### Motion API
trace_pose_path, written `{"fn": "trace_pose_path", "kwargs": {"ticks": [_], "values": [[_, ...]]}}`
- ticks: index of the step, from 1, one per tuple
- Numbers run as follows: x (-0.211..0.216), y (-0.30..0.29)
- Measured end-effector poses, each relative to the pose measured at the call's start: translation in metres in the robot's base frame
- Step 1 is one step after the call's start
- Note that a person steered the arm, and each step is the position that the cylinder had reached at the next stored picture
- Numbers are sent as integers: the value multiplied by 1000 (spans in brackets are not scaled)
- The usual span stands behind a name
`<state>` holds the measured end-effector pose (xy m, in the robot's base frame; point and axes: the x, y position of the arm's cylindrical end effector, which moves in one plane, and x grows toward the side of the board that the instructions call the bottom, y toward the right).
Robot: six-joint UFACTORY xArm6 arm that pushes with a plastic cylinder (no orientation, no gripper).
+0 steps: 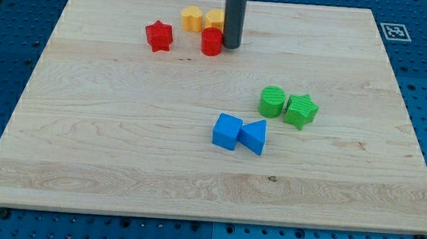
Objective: Move the red circle into the red star
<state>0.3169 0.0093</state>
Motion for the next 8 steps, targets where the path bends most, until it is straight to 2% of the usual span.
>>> {"fn": "trace_pose_path", "kwargs": {"ticks": [5,6,8], "values": [[0,-102],[0,-82],[0,44]]}}
